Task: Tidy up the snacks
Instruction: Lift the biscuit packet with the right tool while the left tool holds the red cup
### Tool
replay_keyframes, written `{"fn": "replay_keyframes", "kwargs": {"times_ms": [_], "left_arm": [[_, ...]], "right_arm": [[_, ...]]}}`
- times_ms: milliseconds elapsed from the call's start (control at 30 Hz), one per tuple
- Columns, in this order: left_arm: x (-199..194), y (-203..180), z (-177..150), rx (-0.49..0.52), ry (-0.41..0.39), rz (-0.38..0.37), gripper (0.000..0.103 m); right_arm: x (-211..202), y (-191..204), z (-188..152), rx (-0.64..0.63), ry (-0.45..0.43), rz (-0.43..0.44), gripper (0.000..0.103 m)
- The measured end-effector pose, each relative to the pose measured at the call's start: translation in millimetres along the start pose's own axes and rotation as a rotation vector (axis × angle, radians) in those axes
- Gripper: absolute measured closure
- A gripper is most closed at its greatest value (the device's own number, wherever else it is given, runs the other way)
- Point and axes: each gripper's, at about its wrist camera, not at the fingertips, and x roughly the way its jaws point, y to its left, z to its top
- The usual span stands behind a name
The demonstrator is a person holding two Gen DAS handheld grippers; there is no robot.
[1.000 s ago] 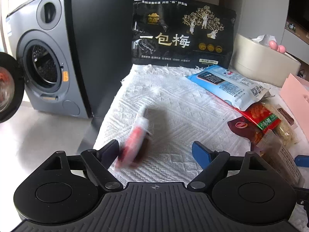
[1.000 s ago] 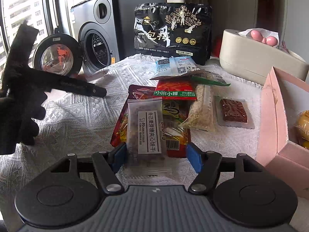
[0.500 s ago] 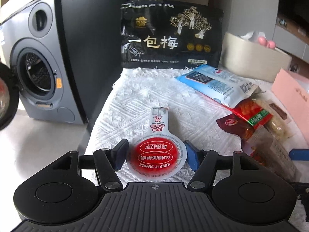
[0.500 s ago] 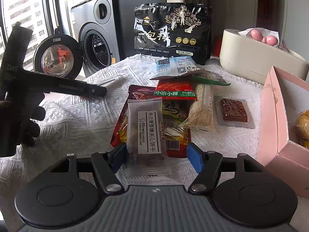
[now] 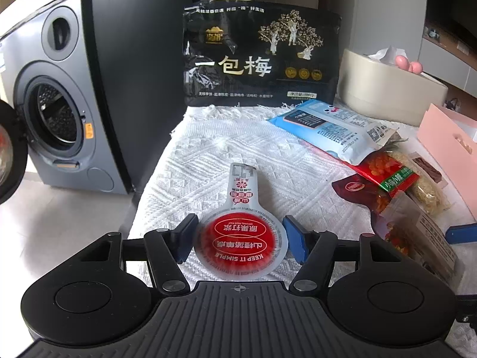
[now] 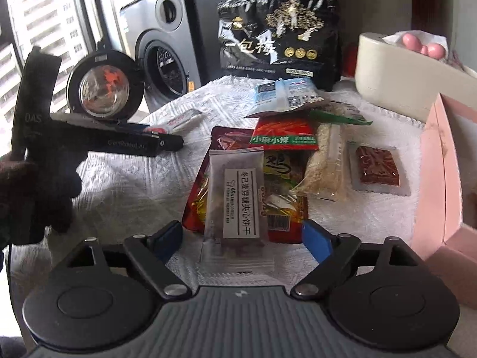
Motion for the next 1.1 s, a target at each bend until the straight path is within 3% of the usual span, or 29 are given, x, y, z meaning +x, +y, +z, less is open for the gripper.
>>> {"fn": "replay_keyframes", "kwargs": {"times_ms": [133,267,467,733,833,1100], "left_arm": [[-3,6,-2,-0.027,-0.012,-0.021,0.035],[-4,12,-3,-0.068,-0.026,-0.047,0.035],[-7,17,-5,-0.110,-0.046,-0.065,0.035],[-8,18,-6,-0.116,-0.049,-0.066,0.035],[-8,19,-7,-0.125,-0.053,-0.070,0.035],[-10,22,-7,-0.147,-0.058,-0.064,0.035]], "right_arm": [[-7,2,3,-0.032,0.027,0.017,0.017],[-21,1,1,0.001,-0.051,-0.048,0.021],[-7,-10,5,0.098,-0.018,-0.045,0.042],[6,13,16,-0.004,-0.009,-0.123,0.042],[4,20,18,-0.026,0.008,-0.109,0.063],[-22,35,20,-0.067,-0.007,-0.084,0.064]]}}
